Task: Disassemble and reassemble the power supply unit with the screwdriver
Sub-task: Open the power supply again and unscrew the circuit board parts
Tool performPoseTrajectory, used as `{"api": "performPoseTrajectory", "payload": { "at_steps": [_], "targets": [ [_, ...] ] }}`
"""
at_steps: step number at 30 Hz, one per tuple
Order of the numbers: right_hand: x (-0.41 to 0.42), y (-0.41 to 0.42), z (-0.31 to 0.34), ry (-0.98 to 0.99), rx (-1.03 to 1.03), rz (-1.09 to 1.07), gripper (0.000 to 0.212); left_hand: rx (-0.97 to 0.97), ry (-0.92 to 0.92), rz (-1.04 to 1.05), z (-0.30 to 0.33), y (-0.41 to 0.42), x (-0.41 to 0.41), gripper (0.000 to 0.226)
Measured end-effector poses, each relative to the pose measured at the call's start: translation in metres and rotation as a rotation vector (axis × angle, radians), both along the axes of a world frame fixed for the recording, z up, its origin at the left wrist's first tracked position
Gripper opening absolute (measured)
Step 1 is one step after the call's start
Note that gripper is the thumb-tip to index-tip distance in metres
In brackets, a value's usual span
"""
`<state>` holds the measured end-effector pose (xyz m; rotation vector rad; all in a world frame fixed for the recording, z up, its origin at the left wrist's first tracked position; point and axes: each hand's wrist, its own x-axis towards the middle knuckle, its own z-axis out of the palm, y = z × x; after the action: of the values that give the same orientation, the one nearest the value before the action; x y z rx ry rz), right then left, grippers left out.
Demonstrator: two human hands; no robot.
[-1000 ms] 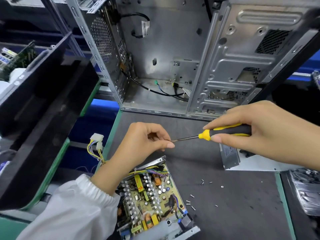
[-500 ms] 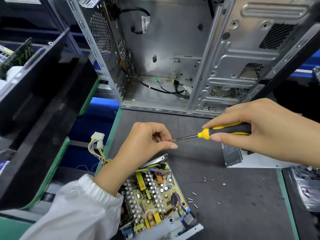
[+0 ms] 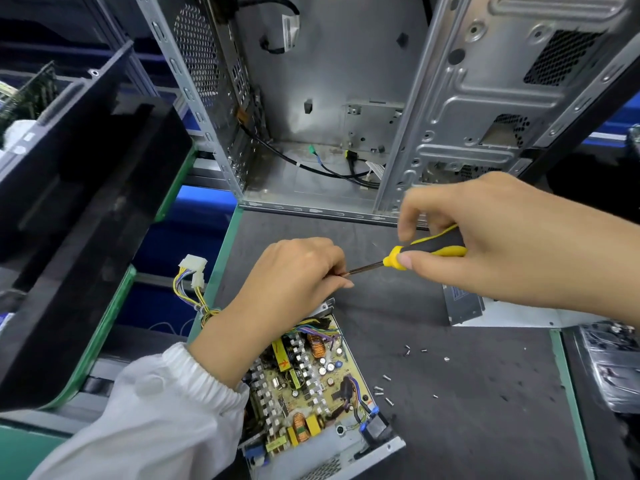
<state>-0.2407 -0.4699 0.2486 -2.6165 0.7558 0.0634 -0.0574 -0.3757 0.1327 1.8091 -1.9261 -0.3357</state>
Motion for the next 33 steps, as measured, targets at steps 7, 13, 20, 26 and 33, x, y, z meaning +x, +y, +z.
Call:
{"api": "performPoseTrajectory", "payload": {
  "at_steps": [7,13,20,26,33],
  "targets": [
    [0.008,-0.002,0.010,0.010,0.023,0.066,0.014,0.098,0.013,-0.001,-0.002,0.000,0.001,0.027],
    [0.014,0.002,0.012,-0.056,0.033,0.037,0.023,0.146,0.037,0.013,-0.002,-0.001,0.001,0.030],
    [0.007,0.002,0.008,-0.065,0.015,-0.025,0.022,0.194,0.173,0.037,0.005,0.005,0.020,0.029],
    [0.002,0.012,-0.006,-0.057,0.067,-0.020,0.018,0.184,0.328,0.189,-0.001,0.011,0.024,0.012],
    [0.011,0.022,-0.031,-0.037,0.065,0.038,0.022,0.251,0.348,0.265,-0.016,0.013,0.014,0.023]
  ]
}}
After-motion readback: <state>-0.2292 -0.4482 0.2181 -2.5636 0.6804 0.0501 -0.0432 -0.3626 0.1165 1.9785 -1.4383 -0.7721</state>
